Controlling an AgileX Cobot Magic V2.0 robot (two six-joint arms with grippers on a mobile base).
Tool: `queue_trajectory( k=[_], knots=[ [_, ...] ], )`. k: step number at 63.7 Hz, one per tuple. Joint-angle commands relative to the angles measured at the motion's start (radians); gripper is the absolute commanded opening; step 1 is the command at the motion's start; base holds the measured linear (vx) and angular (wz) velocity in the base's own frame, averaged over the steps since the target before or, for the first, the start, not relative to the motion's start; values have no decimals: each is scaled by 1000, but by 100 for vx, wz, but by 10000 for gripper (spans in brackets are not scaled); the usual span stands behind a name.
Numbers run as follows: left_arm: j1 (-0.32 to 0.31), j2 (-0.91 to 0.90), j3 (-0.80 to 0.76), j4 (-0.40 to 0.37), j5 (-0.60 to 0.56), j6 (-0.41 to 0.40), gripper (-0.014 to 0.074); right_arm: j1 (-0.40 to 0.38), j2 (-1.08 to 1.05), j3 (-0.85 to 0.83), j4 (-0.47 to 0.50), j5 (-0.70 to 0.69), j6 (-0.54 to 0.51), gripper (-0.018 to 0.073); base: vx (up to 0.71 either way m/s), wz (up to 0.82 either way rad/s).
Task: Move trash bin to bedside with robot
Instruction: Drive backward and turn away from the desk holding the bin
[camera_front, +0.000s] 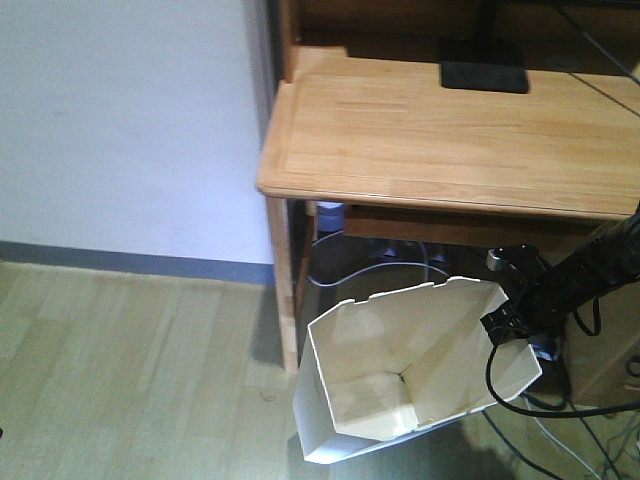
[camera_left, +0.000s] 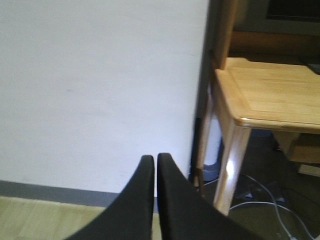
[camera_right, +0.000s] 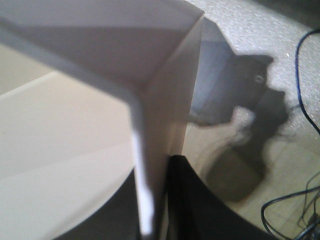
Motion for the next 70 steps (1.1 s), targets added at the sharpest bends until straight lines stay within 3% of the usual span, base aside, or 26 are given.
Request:
queue_trajectory(
  k=[1,70],
  knots=[
    [1,-14,12,-4,-69,-6,-6,-1,-80,-15,73,148,-1,-6,-10,42],
    [1,-14,12,-4,-69,-6,-6,-1,-80,-15,73,148,-1,-6,-11,58]
  ],
)
